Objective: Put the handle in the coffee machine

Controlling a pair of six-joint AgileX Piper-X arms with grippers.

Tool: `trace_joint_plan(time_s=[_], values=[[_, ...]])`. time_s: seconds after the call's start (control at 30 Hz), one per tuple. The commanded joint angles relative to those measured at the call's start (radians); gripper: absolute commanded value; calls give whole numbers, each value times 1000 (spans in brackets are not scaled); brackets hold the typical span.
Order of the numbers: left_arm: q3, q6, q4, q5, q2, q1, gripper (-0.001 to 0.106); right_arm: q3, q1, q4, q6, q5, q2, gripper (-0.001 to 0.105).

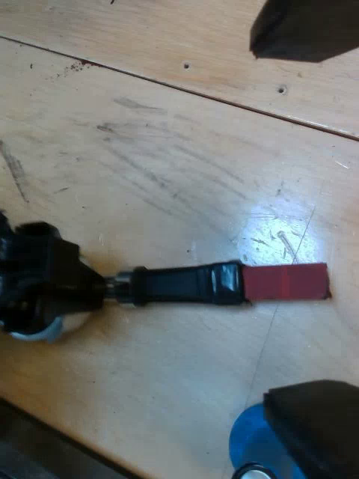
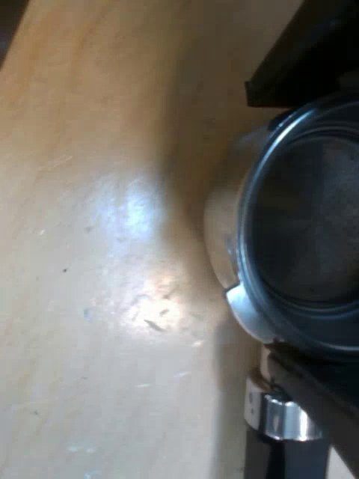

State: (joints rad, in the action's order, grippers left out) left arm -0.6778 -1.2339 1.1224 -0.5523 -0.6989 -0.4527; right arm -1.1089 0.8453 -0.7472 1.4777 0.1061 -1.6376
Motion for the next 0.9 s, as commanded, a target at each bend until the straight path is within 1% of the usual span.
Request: trace_joint_plan(time_s=[0.03,0.07,0.1,0.17,0.27,0.33,0.37,0.43,0.5,0.53,0.6,0.7,0.77,0.87,0.9], values=[[-6,6,2,-2,6,2,87,-8,-4,-51,-24,11,58,0],[-6,6,2,-2,6,2,87,-8,-4,-59,-36,11,65,0],[-6,6,2,-2,6,2,87,-8,-4,-76,-62,11,82,0],[-6,13,2,-5,6,2,87,-8,-4,-92,-70,11,103,0],[-6,58,2,-7,6,2,87,-8,-3,-121,-101,11,136,0],[-6,120,2,-7,6,2,87,-8,-3,-143,-115,11,165,0],[-6,129,2,-7,6,2,87,-8,-3,-148,-117,11,170,0],[-6,185,2,-7,6,2,87,-8,-3,-174,-137,11,196,0],[-6,218,-2,-9,6,2,87,-8,-3,-191,-143,11,216,0],[-6,236,-3,-22,6,2,87,-8,-3,-201,-149,11,231,0],[-6,241,-9,-51,6,2,87,-8,-3,-212,-158,11,250,0],[-6,240,-26,-74,6,2,87,-8,-3,-223,-160,11,278,0],[-6,238,-55,-81,6,2,87,-8,-3,-224,-182,11,303,0],[-6,237,-65,-81,6,2,87,-14,-3,-224,-205,37,335,0],[-6,237,-66,-81,6,2,85,-21,-3,-224,-220,49,346,0]])
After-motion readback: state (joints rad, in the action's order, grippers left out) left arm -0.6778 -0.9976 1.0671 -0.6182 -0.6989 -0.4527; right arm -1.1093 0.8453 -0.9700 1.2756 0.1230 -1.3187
